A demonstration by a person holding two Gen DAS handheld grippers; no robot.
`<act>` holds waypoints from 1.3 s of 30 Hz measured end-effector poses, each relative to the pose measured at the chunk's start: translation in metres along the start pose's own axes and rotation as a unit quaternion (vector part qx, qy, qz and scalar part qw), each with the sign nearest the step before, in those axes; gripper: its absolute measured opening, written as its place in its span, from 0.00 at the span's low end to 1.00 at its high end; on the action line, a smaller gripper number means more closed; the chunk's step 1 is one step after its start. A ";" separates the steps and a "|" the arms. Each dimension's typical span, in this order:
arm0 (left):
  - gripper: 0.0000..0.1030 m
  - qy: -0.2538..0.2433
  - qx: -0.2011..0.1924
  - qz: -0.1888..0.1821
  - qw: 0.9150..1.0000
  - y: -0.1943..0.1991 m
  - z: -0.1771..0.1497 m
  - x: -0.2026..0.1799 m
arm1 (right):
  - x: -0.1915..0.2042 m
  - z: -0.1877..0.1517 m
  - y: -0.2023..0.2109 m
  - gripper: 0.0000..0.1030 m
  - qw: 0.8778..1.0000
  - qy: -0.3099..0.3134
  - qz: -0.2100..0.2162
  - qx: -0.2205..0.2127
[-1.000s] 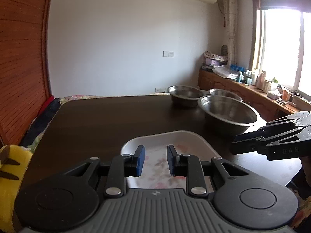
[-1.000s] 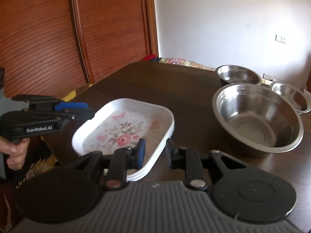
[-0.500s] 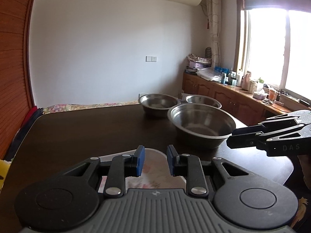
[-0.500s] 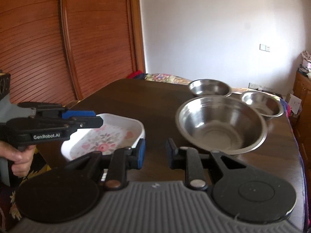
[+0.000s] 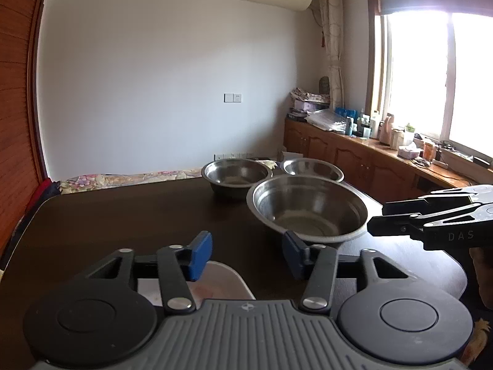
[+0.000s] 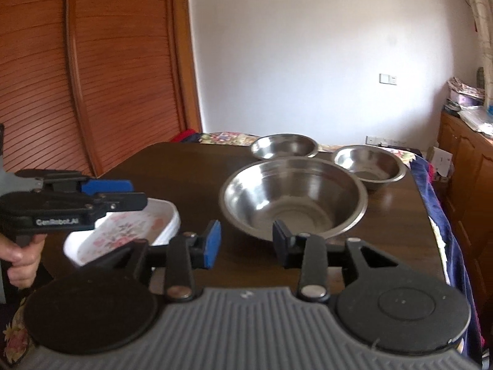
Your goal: Organize plates and bowls
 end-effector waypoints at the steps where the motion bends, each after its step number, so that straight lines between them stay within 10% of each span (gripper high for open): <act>1: 0.81 -0.001 -0.001 0.001 1.000 -0.002 0.002 -0.001 | -0.005 0.001 -0.001 0.44 1.000 -0.003 -0.004 -0.003; 8: 1.00 -0.005 -0.009 0.012 1.000 -0.019 0.022 -0.003 | -0.040 0.012 -0.011 0.52 0.999 -0.031 -0.006 -0.016; 21: 1.00 0.008 -0.020 0.024 0.999 -0.060 0.047 -0.002 | -0.080 0.037 -0.037 1.00 0.999 -0.018 -0.025 -0.033; 36: 0.94 -0.004 0.042 -0.011 0.999 -0.099 0.032 -0.012 | -0.094 0.036 -0.066 0.99 1.000 -0.019 -0.011 0.003; 39: 0.87 -0.007 0.052 -0.016 0.998 -0.105 0.031 -0.013 | -0.097 0.033 -0.070 0.85 1.000 -0.025 -0.010 0.014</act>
Point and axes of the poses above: each gripper's, at about its wrist camera, not at the fingertips, and y roughly against the way its jaws point, x to its left, z to its top, the point moved 7 cm from there along -y, roughly the way its jaws point, and after that the axes turned 10 degrees about -y, right-handed, at the moved point
